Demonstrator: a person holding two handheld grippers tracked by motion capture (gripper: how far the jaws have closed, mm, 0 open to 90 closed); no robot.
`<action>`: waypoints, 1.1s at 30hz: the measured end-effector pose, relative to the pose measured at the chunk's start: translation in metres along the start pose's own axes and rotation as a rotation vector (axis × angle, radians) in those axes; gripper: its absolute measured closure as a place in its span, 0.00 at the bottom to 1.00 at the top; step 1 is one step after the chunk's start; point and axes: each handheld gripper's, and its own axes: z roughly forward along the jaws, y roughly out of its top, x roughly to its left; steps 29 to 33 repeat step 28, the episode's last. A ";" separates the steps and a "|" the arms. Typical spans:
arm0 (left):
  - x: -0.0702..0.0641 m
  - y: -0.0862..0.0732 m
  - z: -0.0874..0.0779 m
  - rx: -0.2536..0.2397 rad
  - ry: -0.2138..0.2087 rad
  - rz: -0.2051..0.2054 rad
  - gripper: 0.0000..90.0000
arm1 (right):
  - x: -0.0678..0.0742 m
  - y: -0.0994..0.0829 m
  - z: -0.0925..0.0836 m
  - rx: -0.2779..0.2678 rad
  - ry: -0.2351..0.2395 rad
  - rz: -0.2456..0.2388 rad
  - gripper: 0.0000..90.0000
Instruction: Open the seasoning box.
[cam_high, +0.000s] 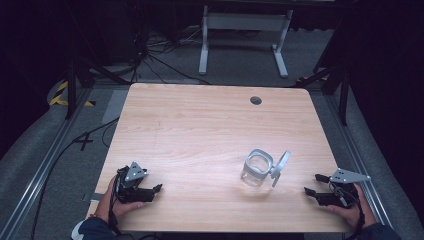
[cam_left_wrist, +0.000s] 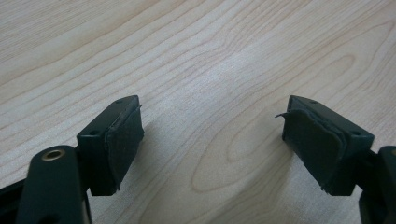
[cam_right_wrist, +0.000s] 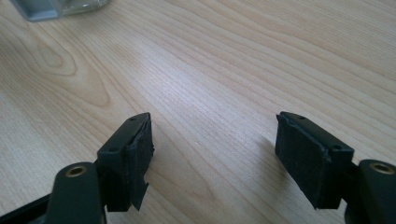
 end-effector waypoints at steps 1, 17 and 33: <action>0.000 0.000 0.000 0.000 -0.003 0.002 0.23 | 0.000 0.000 0.000 0.000 0.000 0.000 0.31; 0.000 0.000 0.001 -0.003 -0.002 -0.012 0.21 | -0.001 0.000 0.001 0.001 0.010 -0.004 0.29; -0.001 0.000 0.002 -0.006 -0.004 -0.016 0.20 | -0.001 0.001 0.001 0.003 0.010 -0.005 0.28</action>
